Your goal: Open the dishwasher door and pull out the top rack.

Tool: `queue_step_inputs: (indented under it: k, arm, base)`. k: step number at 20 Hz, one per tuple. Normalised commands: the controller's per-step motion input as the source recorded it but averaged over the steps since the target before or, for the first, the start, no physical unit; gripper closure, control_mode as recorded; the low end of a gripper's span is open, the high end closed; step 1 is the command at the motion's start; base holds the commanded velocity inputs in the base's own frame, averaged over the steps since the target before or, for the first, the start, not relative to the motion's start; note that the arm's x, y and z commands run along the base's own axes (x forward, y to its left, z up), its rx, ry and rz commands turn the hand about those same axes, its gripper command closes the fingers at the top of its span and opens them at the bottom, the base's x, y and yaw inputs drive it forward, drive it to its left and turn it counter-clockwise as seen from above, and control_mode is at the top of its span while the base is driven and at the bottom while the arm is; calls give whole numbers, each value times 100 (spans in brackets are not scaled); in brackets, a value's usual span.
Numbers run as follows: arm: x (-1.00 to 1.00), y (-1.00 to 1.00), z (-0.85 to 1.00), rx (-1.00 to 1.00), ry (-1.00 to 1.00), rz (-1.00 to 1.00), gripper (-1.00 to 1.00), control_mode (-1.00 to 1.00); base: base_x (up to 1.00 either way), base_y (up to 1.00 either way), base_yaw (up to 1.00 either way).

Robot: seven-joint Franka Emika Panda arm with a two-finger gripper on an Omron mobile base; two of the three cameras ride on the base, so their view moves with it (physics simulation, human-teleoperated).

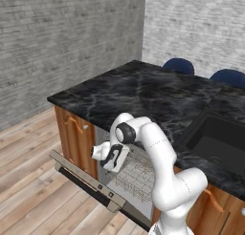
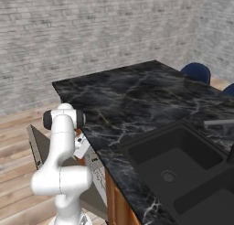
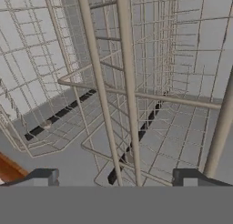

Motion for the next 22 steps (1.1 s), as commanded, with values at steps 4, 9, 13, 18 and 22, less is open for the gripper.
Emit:
queue_step_inputs:
  k: [4,9,13,18,22]
  arm:
    - [23,-28,-17,0,-10,0,-100,-100]
    - [4,-34,-4,-1,-24,0,-100,-100]
    - [0,-42,0,0,-28,0,-100,-100]
    - [-1,-24,9,0,-12,0,-100,-100]
    - [-9,-16,29,5,0,0,-100,-100]
  base:
    - [0,0,0]
    - [0,0,0]
    - [0,0,0]
    - [0,0,0]
    - [0,0,0]
